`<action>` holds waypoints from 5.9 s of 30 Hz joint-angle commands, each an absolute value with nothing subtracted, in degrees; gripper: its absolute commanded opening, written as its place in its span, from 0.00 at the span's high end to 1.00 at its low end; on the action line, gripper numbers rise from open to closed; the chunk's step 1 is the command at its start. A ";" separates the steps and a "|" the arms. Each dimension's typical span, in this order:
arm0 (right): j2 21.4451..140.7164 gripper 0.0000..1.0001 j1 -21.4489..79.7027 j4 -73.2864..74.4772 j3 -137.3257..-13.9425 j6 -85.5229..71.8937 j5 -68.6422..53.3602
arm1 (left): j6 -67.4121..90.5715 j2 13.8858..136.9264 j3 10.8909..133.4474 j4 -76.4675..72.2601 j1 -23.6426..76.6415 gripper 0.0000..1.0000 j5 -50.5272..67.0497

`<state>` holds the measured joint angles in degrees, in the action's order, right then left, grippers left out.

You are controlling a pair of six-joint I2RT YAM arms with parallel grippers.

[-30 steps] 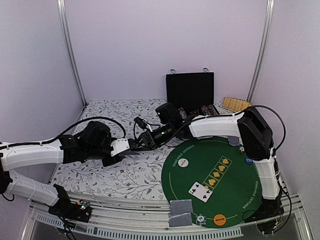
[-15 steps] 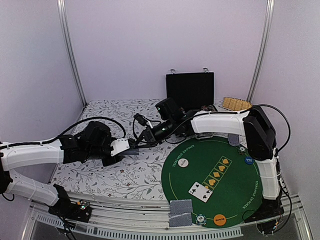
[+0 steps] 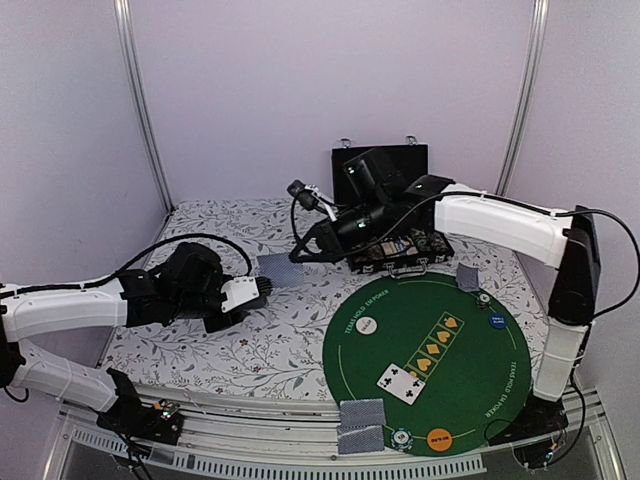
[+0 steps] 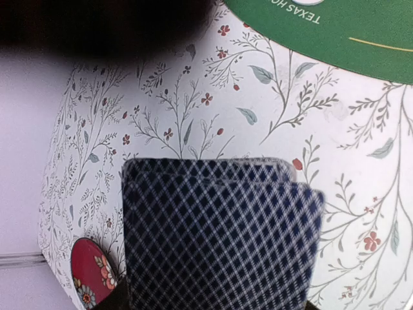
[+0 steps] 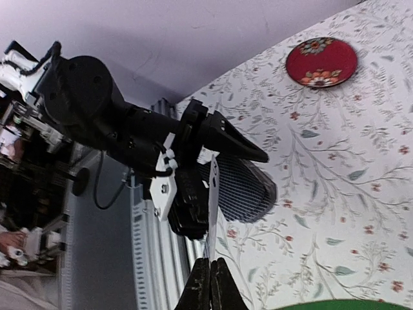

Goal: Distribute texas hold em gaming equipment
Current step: Pick up the poker card from the face-down deck piles, then flop the poker card in the community card area, then pick up the poker card from the face-down deck piles.

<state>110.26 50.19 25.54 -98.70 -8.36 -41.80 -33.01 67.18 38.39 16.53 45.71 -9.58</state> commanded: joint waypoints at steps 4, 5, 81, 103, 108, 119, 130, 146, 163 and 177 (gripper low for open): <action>97.54 0.98 49.80 46.35 -87.82 15.61 -13.64 | -33.22 66.53 38.14 15.29 46.19 0.52 -9.61; 95.64 0.98 49.90 46.51 -85.27 17.08 -9.23 | -33.22 66.58 38.14 15.31 46.21 0.52 -9.64; 80.30 0.83 66.49 38.26 -39.84 51.62 11.19 | -33.09 66.73 37.98 16.19 46.17 0.51 -9.16; 66.27 0.10 53.67 12.80 -54.11 14.48 -6.14 | -33.05 66.73 38.36 16.44 46.18 0.51 -8.58; 77.71 0.01 39.08 -3.89 -58.06 -15.99 -31.40 | -33.09 66.78 38.72 16.41 46.29 0.51 -8.38; 114.41 0.09 42.98 -8.90 -83.80 -36.49 -46.53 | -33.22 65.22 38.23 15.54 46.38 0.51 -8.80; 126.43 0.10 48.33 -14.33 -90.69 -40.14 -51.19 | -33.13 65.66 38.41 15.33 46.33 0.51 -9.00; 136.16 0.15 52.39 -18.27 -97.87 -44.58 -53.19 | -33.05 65.74 38.50 14.94 46.36 0.51 -9.30; 130.96 0.41 52.82 -4.74 -98.29 -35.96 -48.54 | -33.31 65.92 38.07 14.82 46.40 0.54 -10.23; 124.54 0.71 52.76 3.04 -96.99 -29.31 -45.27 | -33.53 66.12 37.97 14.77 46.36 0.54 -10.48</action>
